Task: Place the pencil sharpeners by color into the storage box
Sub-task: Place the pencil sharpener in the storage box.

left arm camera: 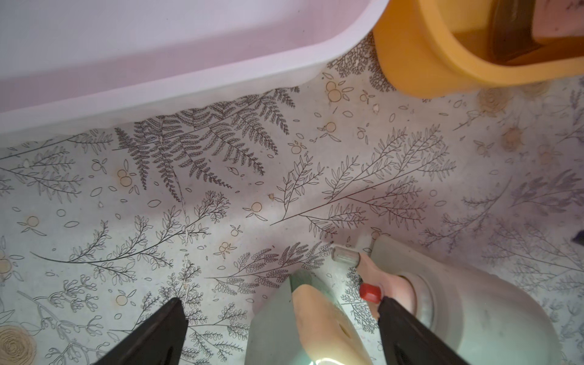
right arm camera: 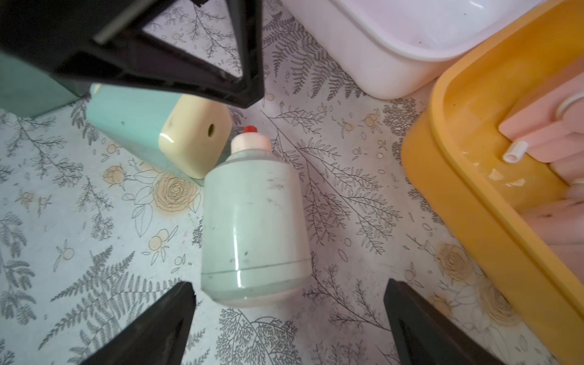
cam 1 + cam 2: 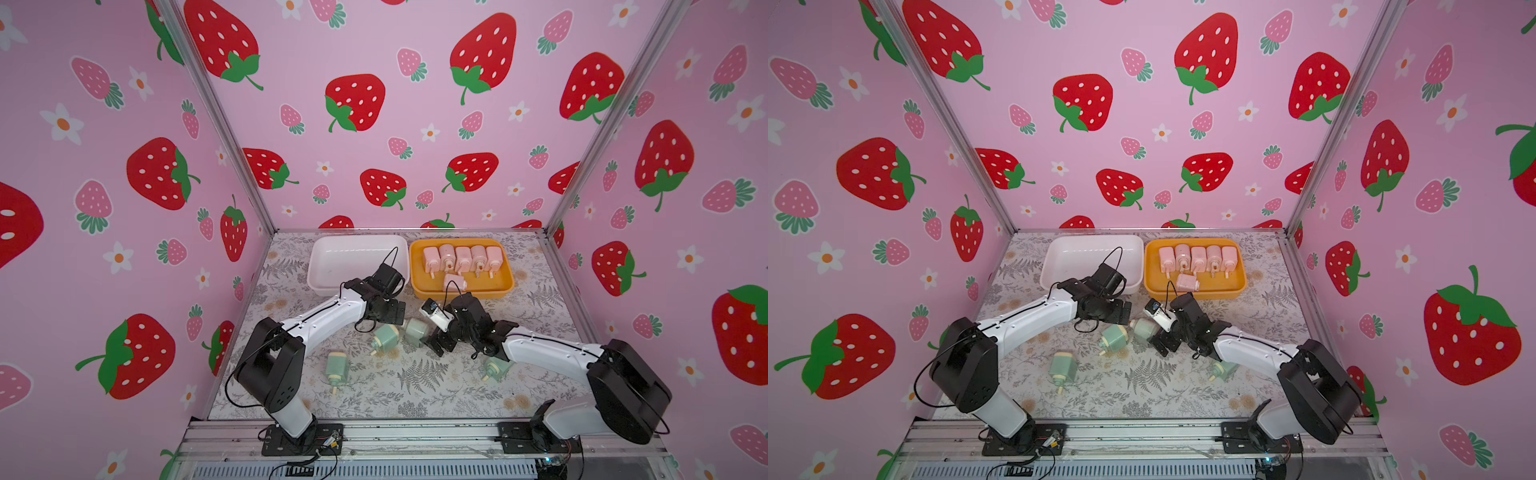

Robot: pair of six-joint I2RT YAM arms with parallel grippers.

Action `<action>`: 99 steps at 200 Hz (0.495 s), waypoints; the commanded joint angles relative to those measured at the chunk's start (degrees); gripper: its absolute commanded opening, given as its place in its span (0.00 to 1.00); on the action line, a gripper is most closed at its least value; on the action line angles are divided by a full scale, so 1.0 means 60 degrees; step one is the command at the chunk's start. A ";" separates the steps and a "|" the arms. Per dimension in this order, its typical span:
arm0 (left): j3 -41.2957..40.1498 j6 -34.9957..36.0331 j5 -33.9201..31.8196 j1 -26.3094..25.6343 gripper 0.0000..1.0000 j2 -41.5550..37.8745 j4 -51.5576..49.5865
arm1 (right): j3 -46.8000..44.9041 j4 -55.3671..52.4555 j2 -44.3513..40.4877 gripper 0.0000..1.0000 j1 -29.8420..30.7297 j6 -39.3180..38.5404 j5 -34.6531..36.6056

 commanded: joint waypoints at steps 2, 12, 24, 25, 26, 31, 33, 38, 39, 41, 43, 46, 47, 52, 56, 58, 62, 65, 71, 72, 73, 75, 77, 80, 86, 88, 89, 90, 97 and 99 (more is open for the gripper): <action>0.0496 0.0089 -0.0333 0.0001 1.00 0.0180 -0.0330 | 0.0145 0.0228 0.0247 0.98 0.0052 -0.0296 -0.0511; 0.0520 0.0141 -0.0350 0.0008 1.00 0.0219 -0.0357 | 0.0198 0.0257 0.0436 0.98 0.0049 -0.0324 -0.0101; 0.0550 0.0194 -0.0343 0.0000 1.00 0.0242 -0.0354 | 0.0262 0.0298 0.0638 0.98 0.0058 -0.0286 0.0462; 0.0554 0.0188 -0.0336 0.0000 0.99 0.0248 -0.0353 | 0.0271 0.0298 0.0660 0.98 0.0059 -0.0287 0.0496; 0.0556 0.0193 -0.0325 0.0000 0.99 0.0251 -0.0367 | 0.0282 0.0305 0.0660 0.98 0.0059 -0.0288 0.0528; 0.0570 0.0228 -0.0321 0.0008 0.99 0.0267 -0.0381 | 0.0300 0.0312 0.0721 0.98 0.0051 -0.0292 0.0653; 0.0572 0.0249 -0.0309 0.0002 1.00 0.0275 -0.0374 | 0.0303 0.0312 0.0736 0.98 0.0054 -0.0300 0.0689; 0.0582 0.0271 -0.0287 0.0008 1.00 0.0282 -0.0376 | 0.0311 0.0288 0.0782 0.98 0.0051 -0.0346 0.0713; 0.0585 0.0293 -0.0286 0.0004 1.00 0.0283 -0.0379 | 0.0310 0.0285 0.0791 0.98 0.0055 -0.0361 0.0724; 0.0593 0.0298 -0.0285 0.0001 0.99 0.0294 -0.0377 | 0.0316 0.0273 0.0797 0.98 0.0047 -0.0380 0.0733; 0.0599 0.0310 -0.0274 0.0001 1.00 0.0297 -0.0377 | 0.0321 0.0262 0.0799 0.98 0.0053 -0.0418 0.0724; 0.0599 0.0338 -0.0267 0.0000 1.00 0.0311 -0.0381 | 0.0316 0.0260 0.0827 0.98 0.0055 -0.0455 0.0732; 0.0600 0.0341 -0.0269 0.0000 1.00 0.0311 -0.0374 | 0.0312 0.0264 0.0835 0.98 0.0057 -0.0452 0.0741; 0.0615 0.0366 -0.0284 0.0001 0.99 0.0334 -0.0384 | 0.0321 0.0282 0.0829 0.98 0.0037 -0.0477 0.0736; 0.0616 0.0406 -0.0299 0.0000 1.00 0.0343 -0.0389 | 0.0320 0.0283 0.0832 0.98 0.0039 -0.0493 0.0728; 0.0616 0.0422 -0.0307 0.0004 0.99 0.0342 -0.0380 | 0.0312 0.0283 0.0837 0.98 0.0032 -0.0508 0.0705; 0.0616 0.0445 -0.0314 0.0000 1.00 0.0356 -0.0355 | 0.0309 0.0296 0.0843 0.97 0.0040 -0.0538 0.0682; 0.0623 0.0472 -0.0338 0.0000 0.99 0.0375 -0.0353 | 0.0309 0.0297 0.0831 0.97 0.0035 -0.0558 0.0654; 0.0664 0.0491 -0.0376 0.0000 1.00 0.0396 -0.0368 | 0.0348 0.0270 0.0832 0.97 0.0021 -0.0588 0.0661; 0.0677 0.0505 -0.0375 0.0000 1.00 0.0405 -0.0375 | 0.0358 0.0262 0.0831 0.97 0.0018 -0.0585 0.0669; 0.0676 0.0505 -0.0388 0.0000 1.00 0.0410 -0.0386 | 0.0362 0.0258 0.0830 0.97 0.0017 -0.0590 0.0680; 0.0697 0.0516 -0.0399 0.0000 0.99 0.0425 -0.0405 | 0.0377 0.0237 0.0840 0.97 0.0019 -0.0573 0.0689; 0.0720 0.0522 -0.0394 0.0000 0.99 0.0447 -0.0406 | 0.0403 0.0213 0.0832 0.97 0.0020 -0.0579 0.0702; 0.0750 0.0536 -0.0399 0.0000 1.00 0.0468 -0.0425 | 0.0430 0.0179 0.0833 0.97 0.0009 -0.0574 0.0719; 0.0810 0.0565 -0.0391 0.0000 1.00 0.0512 -0.0451 | 0.0476 0.0161 0.0838 0.97 -0.0009 -0.0553 0.0735; 0.0826 0.0575 -0.0396 0.0000 1.00 0.0531 -0.0461 | 0.0482 0.0154 0.0831 0.97 -0.0013 -0.0545 0.0747; 0.0831 0.0576 -0.0399 0.0000 1.00 0.0531 -0.0465 | 0.0483 0.0152 0.0830 0.97 -0.0021 -0.0541 0.0748; 0.0840 0.0584 -0.0393 0.0000 1.00 0.0546 -0.0468 | 0.0484 0.0152 0.0837 0.97 -0.0025 -0.0532 0.0757; 0.0897 0.0599 -0.0424 0.0004 1.00 0.0585 -0.0486 | 0.0510 0.0151 0.0832 0.97 -0.0076 -0.0476 0.0779; 0.0913 0.0602 -0.0426 0.0001 1.00 0.0589 -0.0499 | 0.0513 0.0151 0.0833 0.97 -0.0077 -0.0453 0.0768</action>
